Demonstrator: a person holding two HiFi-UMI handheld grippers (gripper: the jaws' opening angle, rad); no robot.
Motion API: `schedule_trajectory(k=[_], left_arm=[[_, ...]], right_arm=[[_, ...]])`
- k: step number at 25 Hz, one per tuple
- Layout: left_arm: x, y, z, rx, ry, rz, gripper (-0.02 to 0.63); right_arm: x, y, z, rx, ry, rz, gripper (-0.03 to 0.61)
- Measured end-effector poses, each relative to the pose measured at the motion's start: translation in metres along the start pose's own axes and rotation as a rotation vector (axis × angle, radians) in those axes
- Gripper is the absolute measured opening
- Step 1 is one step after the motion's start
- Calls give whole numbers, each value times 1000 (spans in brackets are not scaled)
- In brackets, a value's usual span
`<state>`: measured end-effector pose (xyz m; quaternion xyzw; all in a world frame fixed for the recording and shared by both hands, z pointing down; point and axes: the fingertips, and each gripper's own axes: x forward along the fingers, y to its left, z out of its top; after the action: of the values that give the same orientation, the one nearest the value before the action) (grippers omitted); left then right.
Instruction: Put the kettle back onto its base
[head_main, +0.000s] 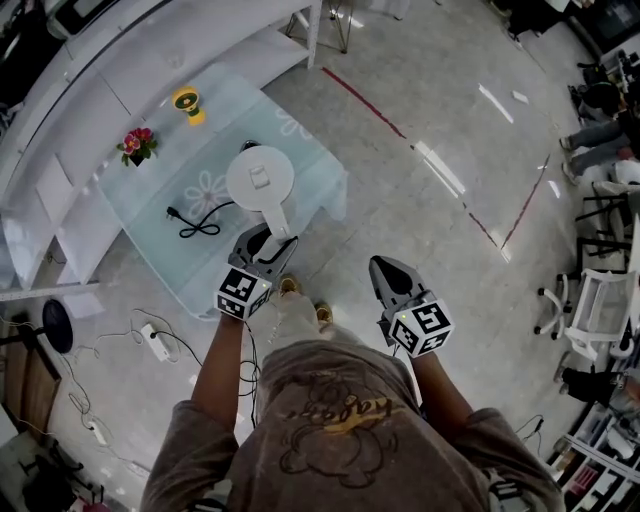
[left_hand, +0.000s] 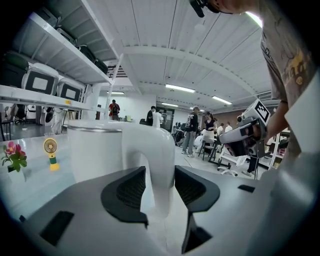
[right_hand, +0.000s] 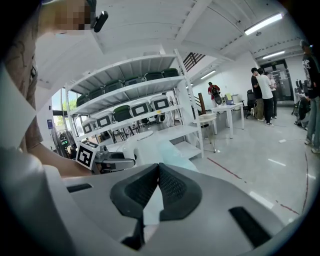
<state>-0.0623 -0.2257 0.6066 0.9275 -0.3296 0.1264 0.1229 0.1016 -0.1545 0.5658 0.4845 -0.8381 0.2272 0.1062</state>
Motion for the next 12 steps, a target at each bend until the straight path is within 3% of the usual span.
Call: schedule_trajectory(k=[12], left_arm=[[-67,25,49,-85,-74,138,207]], right_arm=[[36,25,35,-51,-69,105,0]])
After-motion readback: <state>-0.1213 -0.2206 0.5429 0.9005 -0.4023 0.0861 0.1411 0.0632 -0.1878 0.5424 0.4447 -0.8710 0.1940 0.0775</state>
